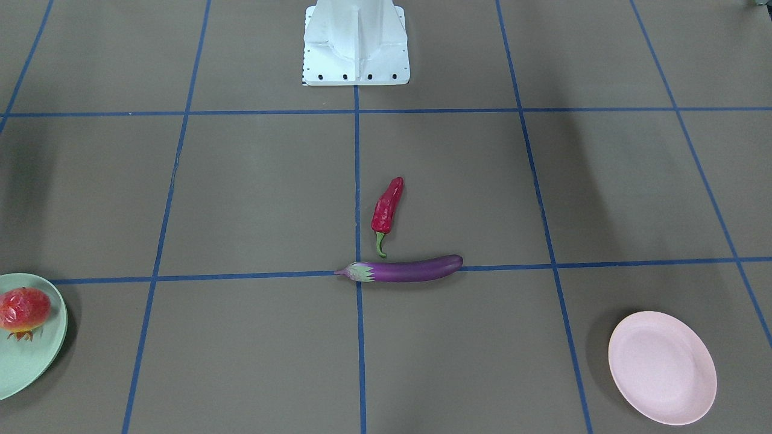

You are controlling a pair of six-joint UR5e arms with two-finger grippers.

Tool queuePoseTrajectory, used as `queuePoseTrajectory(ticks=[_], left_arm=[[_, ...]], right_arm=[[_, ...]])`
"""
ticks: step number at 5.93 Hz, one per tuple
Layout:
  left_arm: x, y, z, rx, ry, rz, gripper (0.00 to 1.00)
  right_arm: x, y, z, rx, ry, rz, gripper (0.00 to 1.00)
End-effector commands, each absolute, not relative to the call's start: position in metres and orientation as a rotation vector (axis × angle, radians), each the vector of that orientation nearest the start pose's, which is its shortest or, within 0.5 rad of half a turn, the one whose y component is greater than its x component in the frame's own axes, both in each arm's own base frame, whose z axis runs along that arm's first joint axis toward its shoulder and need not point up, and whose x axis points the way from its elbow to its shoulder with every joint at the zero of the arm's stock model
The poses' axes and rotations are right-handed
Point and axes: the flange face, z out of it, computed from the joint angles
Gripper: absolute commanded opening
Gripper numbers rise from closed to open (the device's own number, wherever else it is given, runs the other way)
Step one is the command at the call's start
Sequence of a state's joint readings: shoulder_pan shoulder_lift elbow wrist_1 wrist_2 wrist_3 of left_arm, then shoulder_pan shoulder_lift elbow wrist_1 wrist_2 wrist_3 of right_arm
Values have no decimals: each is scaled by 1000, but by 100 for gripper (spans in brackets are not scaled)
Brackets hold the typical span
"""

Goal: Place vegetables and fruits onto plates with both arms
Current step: 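Move the left gripper from the pink plate toward the eggplant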

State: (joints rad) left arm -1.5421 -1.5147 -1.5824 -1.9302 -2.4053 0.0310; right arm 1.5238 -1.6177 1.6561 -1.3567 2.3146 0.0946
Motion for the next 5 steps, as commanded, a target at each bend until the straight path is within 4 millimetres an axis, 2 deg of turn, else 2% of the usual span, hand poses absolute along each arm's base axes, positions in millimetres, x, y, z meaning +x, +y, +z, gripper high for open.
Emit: queuePoseTrajectory(ticks=[1, 2, 3, 4, 5], left_arm=[[-15, -535, 575, 306, 865, 97, 100], [24, -565, 536, 279, 895, 54, 100], [47, -576, 512, 255, 930, 12, 100], [67, -579, 501, 277, 940, 66, 100], [112, -570, 477, 418, 1003, 207, 100]], right_arm=[[46, -478, 622, 186, -753, -51, 100], [45, -478, 621, 187, -754, -51, 100], [45, -480, 620, 188, -754, -50, 100], [45, -480, 619, 188, -756, -48, 100], [45, -480, 619, 188, -756, -47, 100]])
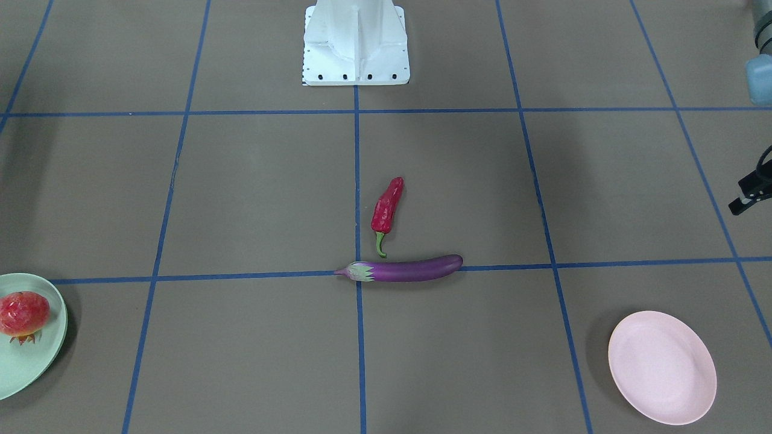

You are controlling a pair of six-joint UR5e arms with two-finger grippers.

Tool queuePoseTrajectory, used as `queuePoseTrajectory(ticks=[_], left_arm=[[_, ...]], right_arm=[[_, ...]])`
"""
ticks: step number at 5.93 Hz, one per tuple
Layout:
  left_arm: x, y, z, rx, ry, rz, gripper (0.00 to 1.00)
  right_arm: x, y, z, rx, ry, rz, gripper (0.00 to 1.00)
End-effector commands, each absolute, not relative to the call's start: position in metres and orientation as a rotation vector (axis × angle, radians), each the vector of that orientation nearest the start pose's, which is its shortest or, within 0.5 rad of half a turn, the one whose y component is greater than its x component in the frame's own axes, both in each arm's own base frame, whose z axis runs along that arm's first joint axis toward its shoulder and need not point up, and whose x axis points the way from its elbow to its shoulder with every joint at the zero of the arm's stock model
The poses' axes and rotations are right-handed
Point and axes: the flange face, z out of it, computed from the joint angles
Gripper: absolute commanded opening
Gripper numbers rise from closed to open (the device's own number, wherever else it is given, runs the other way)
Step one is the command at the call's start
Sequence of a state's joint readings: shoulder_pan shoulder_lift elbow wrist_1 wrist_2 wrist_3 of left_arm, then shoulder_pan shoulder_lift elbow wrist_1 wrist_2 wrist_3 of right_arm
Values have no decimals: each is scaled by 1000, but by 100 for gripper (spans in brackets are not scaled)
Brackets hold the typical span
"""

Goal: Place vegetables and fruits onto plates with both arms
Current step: 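Move the left gripper from the pink plate toward the eggplant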

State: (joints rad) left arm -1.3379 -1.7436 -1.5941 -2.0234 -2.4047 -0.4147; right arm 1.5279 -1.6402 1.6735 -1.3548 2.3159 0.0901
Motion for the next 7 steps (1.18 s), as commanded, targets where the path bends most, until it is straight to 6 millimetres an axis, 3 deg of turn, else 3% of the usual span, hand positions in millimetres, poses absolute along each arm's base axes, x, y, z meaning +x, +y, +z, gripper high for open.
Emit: queuePoseTrajectory(ticks=[1, 3, 5, 6, 7], left_arm=[[201, -569, 444, 391, 1050, 327, 100], [302, -598, 371, 428, 1089, 474, 100], [375, -591, 337, 534, 1049, 673, 100], [392, -594, 323, 691, 918, 759, 100], [424, -583, 315, 739, 867, 819, 100]], right_arm=[[45, -480, 619, 188, -756, -47, 100], [45, -480, 619, 189, -757, -47, 100], [45, -483, 616, 195, -756, -49, 100], [45, -483, 616, 196, -758, -50, 100], [45, -483, 616, 196, -758, -49, 100]])
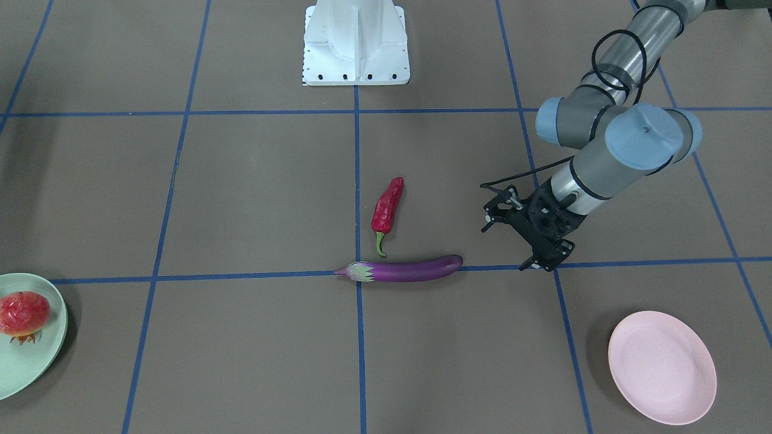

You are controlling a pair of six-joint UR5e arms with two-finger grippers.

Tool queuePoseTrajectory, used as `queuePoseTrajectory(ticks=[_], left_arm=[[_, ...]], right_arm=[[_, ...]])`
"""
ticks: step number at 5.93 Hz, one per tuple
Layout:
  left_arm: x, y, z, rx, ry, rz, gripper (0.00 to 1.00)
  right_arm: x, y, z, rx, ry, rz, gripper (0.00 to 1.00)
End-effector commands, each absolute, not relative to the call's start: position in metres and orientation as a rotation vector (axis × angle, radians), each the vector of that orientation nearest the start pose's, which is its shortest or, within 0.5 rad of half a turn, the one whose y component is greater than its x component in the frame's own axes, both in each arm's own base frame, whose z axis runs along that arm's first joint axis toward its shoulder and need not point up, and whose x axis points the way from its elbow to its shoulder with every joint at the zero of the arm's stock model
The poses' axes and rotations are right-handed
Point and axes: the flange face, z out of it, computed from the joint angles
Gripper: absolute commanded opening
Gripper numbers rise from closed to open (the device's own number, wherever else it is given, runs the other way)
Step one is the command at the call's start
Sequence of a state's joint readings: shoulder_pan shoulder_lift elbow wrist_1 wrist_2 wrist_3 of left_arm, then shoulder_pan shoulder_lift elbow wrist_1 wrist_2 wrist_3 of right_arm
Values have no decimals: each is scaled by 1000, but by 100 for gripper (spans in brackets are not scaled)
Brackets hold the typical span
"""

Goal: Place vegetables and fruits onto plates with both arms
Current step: 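Move the left gripper from the pink plate toward the eggplant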

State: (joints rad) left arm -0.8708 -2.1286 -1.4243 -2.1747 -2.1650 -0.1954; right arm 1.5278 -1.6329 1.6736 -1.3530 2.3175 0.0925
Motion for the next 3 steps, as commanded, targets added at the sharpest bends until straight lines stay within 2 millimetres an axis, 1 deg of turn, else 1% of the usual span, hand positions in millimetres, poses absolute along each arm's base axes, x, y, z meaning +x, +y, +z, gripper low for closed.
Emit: queuePoseTrajectory(ticks=[1, 2, 3], left_arm=[[465, -585, 295, 744, 865, 861, 100], [505, -590, 285, 714, 867, 887, 100], [520, -598, 276, 716, 848, 885, 99]], right_arm=[[45, -483, 615, 196, -758, -49, 100], [45, -483, 615, 199, -756, -50, 100], [45, -484, 614, 199, -756, -50, 100]])
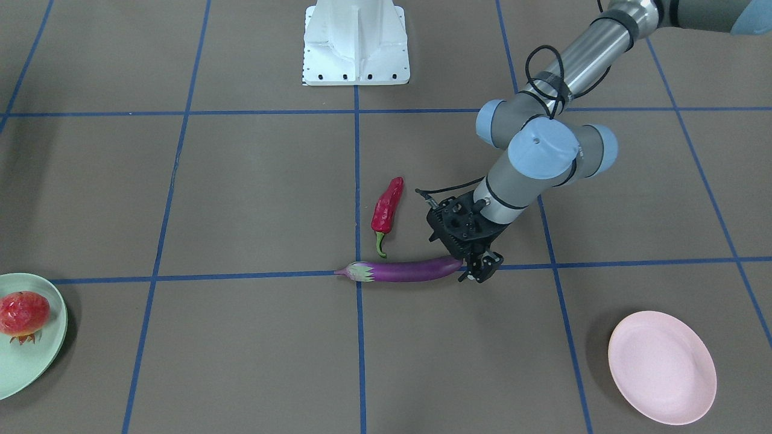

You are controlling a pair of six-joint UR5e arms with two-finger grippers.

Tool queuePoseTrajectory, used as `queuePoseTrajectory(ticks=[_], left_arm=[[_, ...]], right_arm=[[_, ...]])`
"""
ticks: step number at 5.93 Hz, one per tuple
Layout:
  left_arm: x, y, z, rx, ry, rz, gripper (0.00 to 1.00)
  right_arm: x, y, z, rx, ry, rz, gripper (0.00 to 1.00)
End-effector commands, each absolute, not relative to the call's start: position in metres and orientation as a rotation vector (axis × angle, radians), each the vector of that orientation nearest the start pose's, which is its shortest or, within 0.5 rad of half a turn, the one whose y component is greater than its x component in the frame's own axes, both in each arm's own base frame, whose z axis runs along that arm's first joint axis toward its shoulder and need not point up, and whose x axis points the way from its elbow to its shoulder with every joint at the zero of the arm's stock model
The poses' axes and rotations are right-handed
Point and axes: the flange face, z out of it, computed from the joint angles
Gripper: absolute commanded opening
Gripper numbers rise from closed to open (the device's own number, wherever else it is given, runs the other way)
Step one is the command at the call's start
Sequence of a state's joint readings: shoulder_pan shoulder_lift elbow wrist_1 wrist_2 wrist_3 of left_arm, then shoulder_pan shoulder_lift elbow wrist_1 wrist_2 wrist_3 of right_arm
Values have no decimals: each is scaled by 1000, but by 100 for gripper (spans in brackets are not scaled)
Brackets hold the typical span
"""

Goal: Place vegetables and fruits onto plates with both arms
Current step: 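Lower the left gripper and grasp the purple eggplant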

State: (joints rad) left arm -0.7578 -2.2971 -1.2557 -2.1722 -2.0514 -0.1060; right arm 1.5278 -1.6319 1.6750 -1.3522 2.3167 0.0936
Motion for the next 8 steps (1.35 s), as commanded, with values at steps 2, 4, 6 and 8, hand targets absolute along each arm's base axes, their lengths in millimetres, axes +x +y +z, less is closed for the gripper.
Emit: queuePoseTrajectory(ticks=[2, 4, 6, 8], left_arm=[[520, -607, 289, 754, 772, 959, 99], [528, -605, 298, 751, 750, 975, 99], [537, -597, 304, 727, 747, 986, 80], [519, -609, 302, 606, 679, 937, 0]], right_arm=[[44, -485, 613, 201, -756, -52, 100], [44, -486, 613, 200, -755, -52, 100], [43, -486, 613, 200, -755, -54, 100], [42, -486, 613, 200, -757, -56, 100]])
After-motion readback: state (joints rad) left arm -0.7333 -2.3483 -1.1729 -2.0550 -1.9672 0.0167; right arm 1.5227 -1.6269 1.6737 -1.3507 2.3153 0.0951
